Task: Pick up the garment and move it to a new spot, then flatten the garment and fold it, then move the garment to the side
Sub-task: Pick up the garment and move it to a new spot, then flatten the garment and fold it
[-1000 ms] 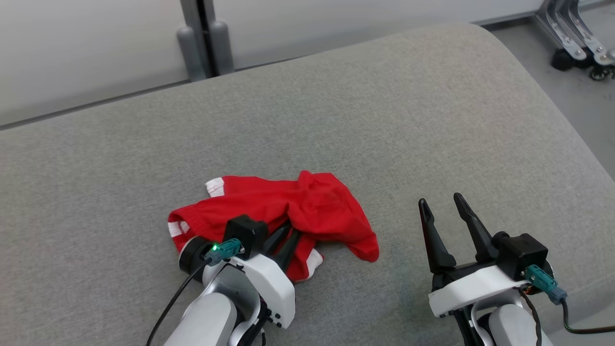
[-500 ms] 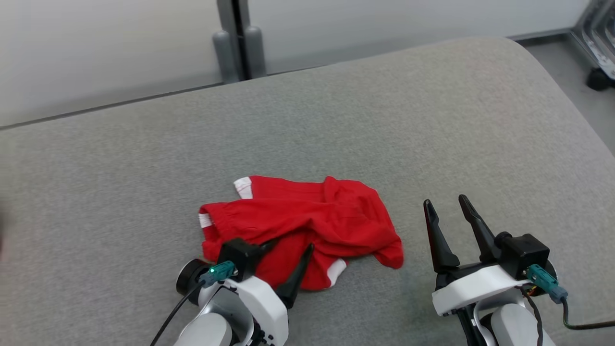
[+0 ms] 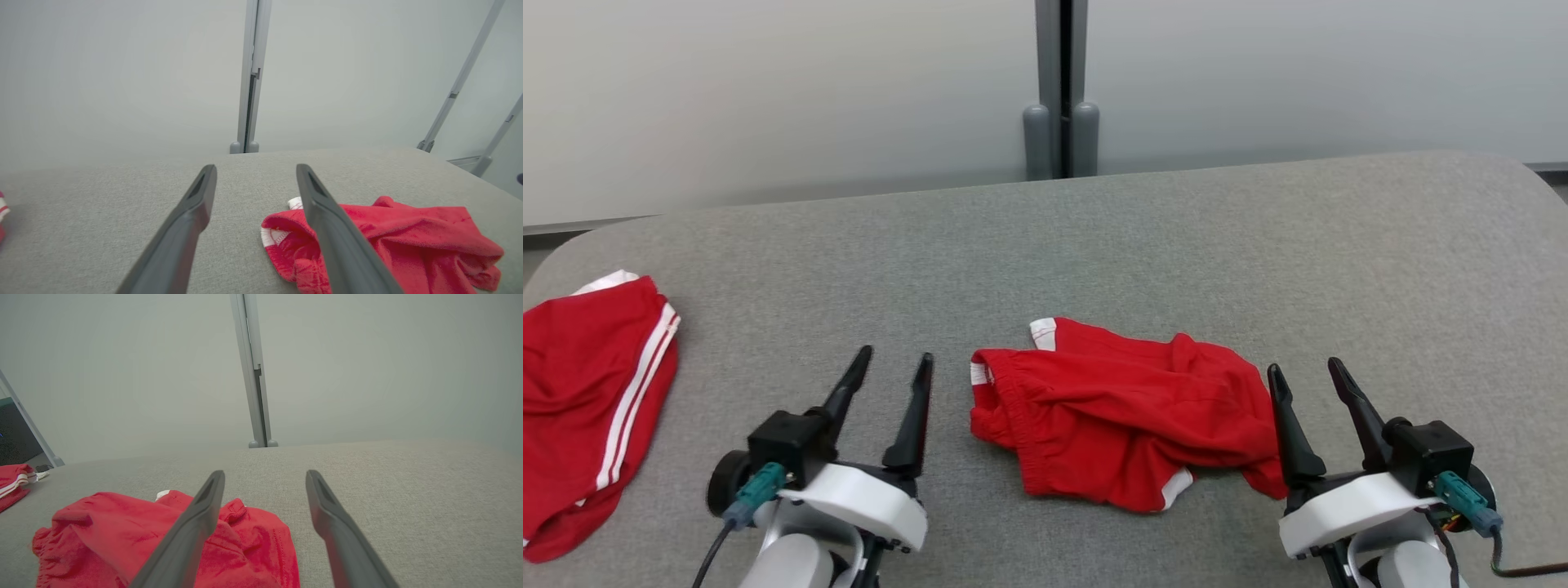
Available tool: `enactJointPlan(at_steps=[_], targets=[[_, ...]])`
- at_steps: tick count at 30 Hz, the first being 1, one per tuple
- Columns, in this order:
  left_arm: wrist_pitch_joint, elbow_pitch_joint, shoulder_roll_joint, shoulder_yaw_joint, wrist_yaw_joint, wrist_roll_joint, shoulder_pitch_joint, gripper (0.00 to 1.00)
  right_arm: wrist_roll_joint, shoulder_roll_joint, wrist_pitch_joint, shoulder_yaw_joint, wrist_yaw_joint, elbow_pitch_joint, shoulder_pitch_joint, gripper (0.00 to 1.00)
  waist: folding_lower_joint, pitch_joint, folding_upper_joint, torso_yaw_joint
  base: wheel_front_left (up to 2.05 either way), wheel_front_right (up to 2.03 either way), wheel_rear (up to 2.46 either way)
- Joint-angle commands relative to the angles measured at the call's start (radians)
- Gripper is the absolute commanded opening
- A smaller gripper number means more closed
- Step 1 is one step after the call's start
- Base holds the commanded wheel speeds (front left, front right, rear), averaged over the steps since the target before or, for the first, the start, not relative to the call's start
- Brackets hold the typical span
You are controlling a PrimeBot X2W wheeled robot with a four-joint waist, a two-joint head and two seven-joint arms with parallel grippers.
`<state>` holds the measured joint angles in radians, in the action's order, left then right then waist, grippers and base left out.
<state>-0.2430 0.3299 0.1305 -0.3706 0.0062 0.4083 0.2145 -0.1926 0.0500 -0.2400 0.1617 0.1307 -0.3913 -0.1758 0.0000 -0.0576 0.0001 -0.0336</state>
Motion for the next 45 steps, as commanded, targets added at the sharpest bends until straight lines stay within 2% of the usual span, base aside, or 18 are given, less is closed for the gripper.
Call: enactJointPlan(at_steps=[1,7,14,26,45], targets=[[-0.012,-0.011,0.021,0.031,0.017,0.006,-0.021,1.0,0.005,0.003,0.007,-0.014,0.0,0.009,0.017,1.0,0.0,0.032,-0.0001,0.042,0.0,0.0,0.0],[-0.021,-0.027,0.078,0.115,0.037,0.003,-0.065,1.0,0.014,0.003,0.027,-0.04,0.0,0.036,0.052,1.0,0.0,0.059,-0.0001,0.077,0.0,0.0,0.0],[-0.023,-0.066,0.113,0.176,0.015,-0.006,-0.117,1.0,0.017,0.012,0.055,-0.044,0.0,0.073,0.086,1.0,0.0,0.076,-0.0001,0.083,0.0,0.0,0.0],[-0.023,-0.069,0.095,0.175,-0.009,-0.031,-0.175,1.0,0.012,0.024,0.091,-0.058,0.0,0.113,0.139,1.0,0.0,0.113,-0.0001,0.071,0.0,0.0,0.0],[-0.023,-0.056,0.095,0.179,0.0,-0.049,-0.189,1.0,0.018,0.02,0.114,-0.062,0.0,0.147,0.167,1.0,0.0,0.123,-0.0001,0.063,0.0,0.0,0.0]])
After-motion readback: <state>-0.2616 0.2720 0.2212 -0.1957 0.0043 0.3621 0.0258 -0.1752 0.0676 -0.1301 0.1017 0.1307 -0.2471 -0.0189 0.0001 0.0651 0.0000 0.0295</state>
